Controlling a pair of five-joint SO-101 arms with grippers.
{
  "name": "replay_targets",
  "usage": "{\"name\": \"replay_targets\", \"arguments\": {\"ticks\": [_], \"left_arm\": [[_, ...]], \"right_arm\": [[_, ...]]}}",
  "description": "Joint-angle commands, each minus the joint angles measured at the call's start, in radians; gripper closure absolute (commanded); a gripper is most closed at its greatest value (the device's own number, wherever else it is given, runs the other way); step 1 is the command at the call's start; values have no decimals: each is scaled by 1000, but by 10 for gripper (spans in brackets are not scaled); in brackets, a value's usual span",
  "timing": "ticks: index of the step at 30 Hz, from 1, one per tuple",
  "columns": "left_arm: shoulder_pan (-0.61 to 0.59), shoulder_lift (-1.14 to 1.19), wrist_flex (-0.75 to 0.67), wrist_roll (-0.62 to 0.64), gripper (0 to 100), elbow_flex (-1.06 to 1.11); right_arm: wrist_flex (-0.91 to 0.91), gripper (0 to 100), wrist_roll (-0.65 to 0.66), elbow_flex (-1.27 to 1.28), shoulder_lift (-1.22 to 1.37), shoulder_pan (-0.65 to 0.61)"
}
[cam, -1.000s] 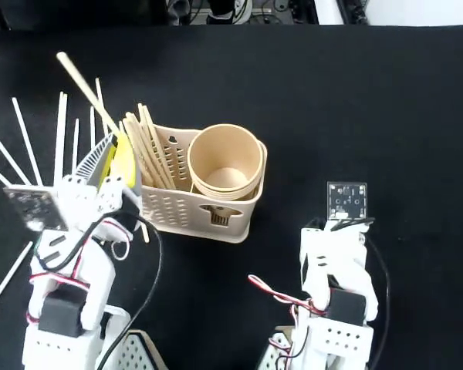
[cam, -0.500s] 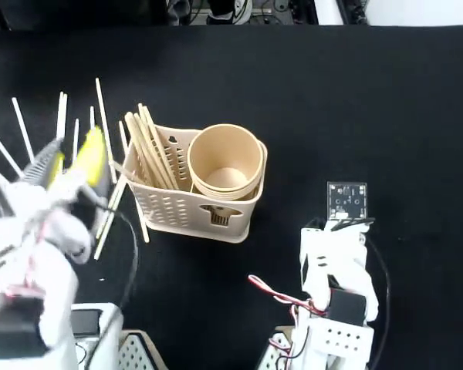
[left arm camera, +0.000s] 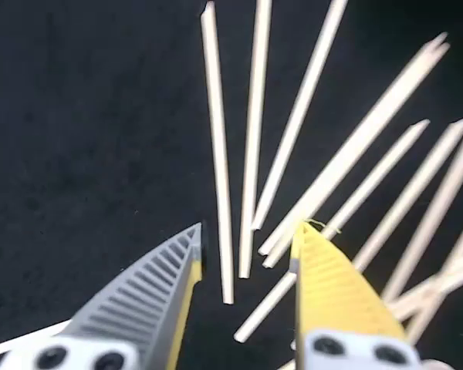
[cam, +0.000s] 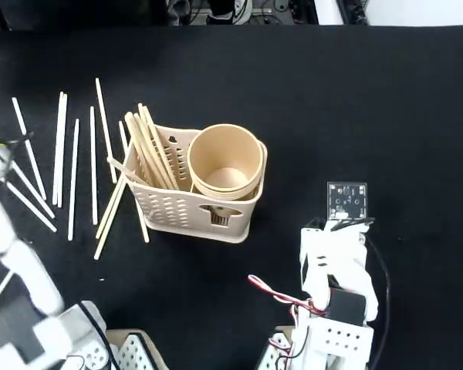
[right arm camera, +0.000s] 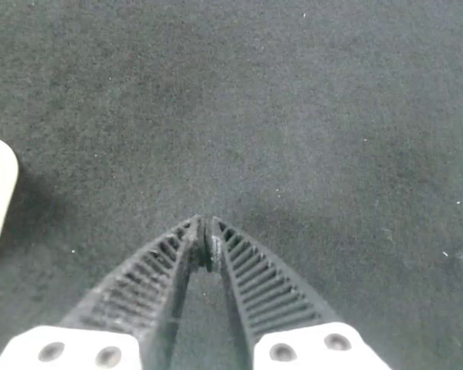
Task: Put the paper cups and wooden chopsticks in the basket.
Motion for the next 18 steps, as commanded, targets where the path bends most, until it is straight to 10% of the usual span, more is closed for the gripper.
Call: {"name": "replay_targets", "arguments": {"ticks": [1, 18], "left_arm": [[-42, 230, -21, -51, 779, -140], [-59, 980, 54, 60, 766, -780]], "right_arm": [[6, 984, -6, -4, -68, -5], [6, 984, -6, -4, -68, -5]]}}
